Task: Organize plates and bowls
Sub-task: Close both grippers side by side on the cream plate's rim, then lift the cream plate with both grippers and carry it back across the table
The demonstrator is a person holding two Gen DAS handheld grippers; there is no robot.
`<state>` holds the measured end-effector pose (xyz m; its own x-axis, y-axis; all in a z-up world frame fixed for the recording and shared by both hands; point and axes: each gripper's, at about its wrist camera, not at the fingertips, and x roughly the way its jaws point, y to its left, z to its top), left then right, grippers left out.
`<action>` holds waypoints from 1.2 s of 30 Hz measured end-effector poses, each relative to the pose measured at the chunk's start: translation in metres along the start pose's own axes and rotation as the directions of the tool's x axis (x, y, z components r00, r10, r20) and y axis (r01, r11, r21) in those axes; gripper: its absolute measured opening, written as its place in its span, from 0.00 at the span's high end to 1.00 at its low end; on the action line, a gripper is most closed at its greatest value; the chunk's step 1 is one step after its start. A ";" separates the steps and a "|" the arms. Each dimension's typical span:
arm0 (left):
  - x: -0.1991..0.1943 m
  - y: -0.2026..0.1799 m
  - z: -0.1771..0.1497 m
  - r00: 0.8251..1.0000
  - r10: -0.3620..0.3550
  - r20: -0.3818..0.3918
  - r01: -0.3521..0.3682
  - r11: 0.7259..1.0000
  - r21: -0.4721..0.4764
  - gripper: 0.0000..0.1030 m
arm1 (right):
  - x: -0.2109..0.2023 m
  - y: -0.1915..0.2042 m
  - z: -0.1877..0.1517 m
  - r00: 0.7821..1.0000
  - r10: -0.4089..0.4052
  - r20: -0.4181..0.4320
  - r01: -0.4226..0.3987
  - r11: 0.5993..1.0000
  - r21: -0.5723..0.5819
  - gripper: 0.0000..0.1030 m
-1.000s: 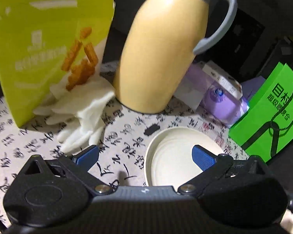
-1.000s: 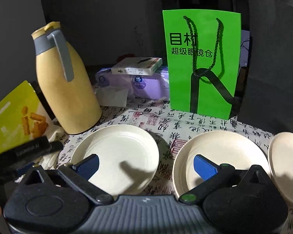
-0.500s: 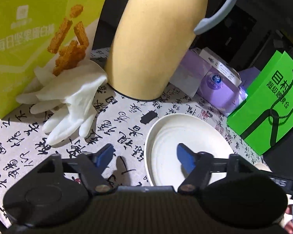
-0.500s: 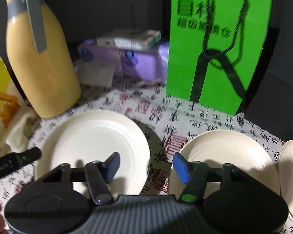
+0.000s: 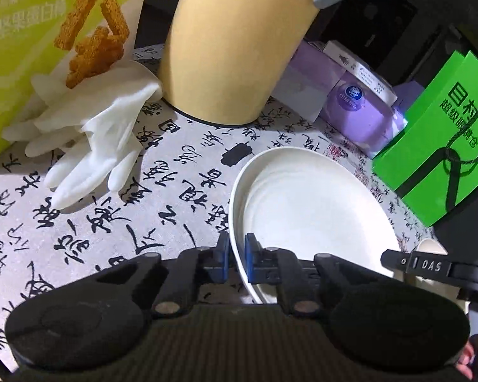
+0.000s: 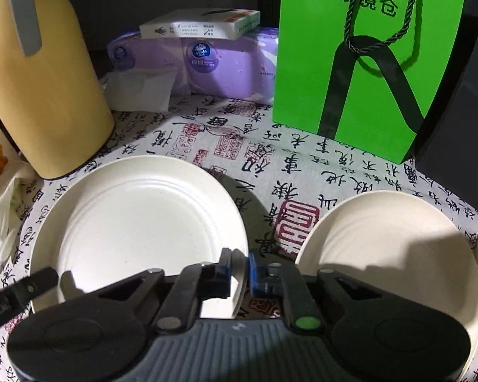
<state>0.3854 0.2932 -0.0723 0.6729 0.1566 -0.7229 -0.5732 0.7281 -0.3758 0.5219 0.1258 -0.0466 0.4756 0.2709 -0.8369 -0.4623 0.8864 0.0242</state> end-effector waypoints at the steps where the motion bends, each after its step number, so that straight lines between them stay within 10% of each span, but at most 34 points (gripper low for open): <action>1: 0.000 0.000 0.000 1.000 -0.001 0.001 0.001 1.000 0.000 0.90 | 0.000 0.001 -0.001 1.000 -0.005 0.004 0.005 1.000 -0.004 0.91; 36: -0.060 -0.017 -0.003 0.960 -0.044 0.276 0.023 0.997 0.078 0.90 | -0.081 0.009 -0.017 0.955 0.038 0.295 -0.017 0.997 -0.072 0.93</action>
<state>0.3528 0.2694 -0.0247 0.8006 0.3024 -0.5174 -0.5189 0.7817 -0.3460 0.4668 0.1051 0.0123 0.6574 0.4030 -0.6367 -0.5234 0.8521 -0.0011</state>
